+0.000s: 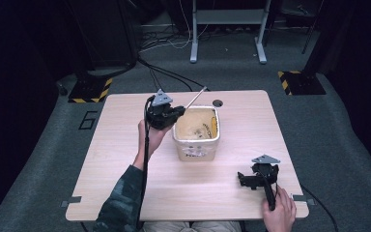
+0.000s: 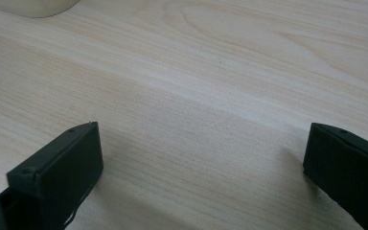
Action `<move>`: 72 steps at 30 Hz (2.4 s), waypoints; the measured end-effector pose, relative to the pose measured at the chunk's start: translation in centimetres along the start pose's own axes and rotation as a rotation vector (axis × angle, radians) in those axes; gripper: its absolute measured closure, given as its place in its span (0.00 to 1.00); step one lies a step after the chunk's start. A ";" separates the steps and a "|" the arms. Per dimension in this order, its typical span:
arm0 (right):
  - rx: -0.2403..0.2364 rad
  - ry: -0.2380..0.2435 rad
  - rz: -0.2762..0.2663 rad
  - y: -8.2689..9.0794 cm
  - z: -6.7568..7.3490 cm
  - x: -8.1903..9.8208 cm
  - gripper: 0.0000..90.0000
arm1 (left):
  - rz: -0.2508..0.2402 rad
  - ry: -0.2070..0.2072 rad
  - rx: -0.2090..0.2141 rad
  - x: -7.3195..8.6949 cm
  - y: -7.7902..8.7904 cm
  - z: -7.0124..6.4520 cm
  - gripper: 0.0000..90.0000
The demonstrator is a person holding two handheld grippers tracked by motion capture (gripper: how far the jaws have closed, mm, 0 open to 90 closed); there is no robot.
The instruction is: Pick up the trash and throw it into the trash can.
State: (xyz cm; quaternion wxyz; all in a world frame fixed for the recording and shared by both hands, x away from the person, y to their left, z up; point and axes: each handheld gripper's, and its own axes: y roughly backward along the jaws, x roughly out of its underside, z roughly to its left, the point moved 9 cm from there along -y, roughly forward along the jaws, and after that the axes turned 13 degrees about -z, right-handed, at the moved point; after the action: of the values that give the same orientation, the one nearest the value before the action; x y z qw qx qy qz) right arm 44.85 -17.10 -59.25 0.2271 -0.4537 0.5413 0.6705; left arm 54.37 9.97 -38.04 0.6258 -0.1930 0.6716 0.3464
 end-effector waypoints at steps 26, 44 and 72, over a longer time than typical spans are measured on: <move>0.002 -0.003 -0.003 0.0 0.0 0.0 0.00 | 0.094 0.002 0.025 0.9 -6.6 -1.4 0.94; 0.000 0.000 0.000 0.0 0.0 0.0 0.00 | 0.143 0.064 -0.041 3.4 -0.9 0.2 0.09; 0.000 0.000 0.000 0.0 0.0 0.0 0.00 | 0.315 0.178 -0.121 19.9 7.9 2.7 0.00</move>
State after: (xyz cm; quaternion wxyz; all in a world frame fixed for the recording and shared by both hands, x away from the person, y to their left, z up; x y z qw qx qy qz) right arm 44.85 -17.10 -59.25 0.2271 -0.4536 0.5412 0.6707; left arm 48.04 20.76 -55.59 0.4892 -0.1525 0.7242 0.4615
